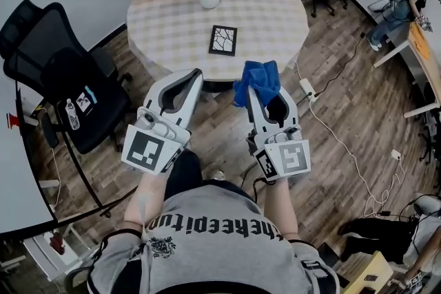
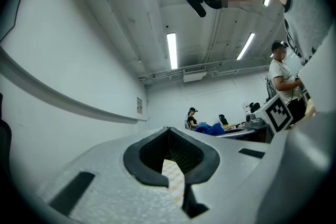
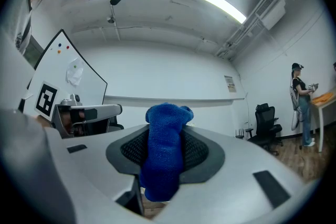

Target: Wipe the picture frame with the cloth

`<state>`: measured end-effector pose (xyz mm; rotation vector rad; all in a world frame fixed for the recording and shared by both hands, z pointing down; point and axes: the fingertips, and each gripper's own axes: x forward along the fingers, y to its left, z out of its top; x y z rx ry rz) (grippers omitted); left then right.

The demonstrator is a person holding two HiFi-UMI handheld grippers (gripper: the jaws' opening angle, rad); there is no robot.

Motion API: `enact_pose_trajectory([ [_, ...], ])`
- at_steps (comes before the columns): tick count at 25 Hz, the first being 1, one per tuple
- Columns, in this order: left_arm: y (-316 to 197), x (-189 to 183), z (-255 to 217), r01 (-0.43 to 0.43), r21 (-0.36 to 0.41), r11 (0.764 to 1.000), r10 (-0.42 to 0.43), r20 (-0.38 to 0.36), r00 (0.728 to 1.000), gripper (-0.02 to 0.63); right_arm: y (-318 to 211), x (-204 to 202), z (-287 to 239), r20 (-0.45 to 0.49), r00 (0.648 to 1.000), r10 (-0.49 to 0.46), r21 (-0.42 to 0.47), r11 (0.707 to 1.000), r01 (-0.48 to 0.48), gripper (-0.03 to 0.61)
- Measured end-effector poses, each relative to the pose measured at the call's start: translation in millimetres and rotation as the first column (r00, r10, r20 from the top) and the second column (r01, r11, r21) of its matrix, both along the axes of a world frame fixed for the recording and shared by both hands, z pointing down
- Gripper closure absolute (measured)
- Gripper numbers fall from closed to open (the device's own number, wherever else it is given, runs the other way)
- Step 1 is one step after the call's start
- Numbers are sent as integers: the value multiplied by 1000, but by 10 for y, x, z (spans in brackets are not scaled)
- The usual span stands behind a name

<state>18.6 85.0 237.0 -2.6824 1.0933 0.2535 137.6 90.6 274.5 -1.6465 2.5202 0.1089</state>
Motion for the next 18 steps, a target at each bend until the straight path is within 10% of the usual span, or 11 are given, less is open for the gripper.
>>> enact_pose_trajectory([
  [18,-930,-190,-74,-133,13,991,133,4,991,597,-769,-191,-46,18,990,140,9,990,-140,433],
])
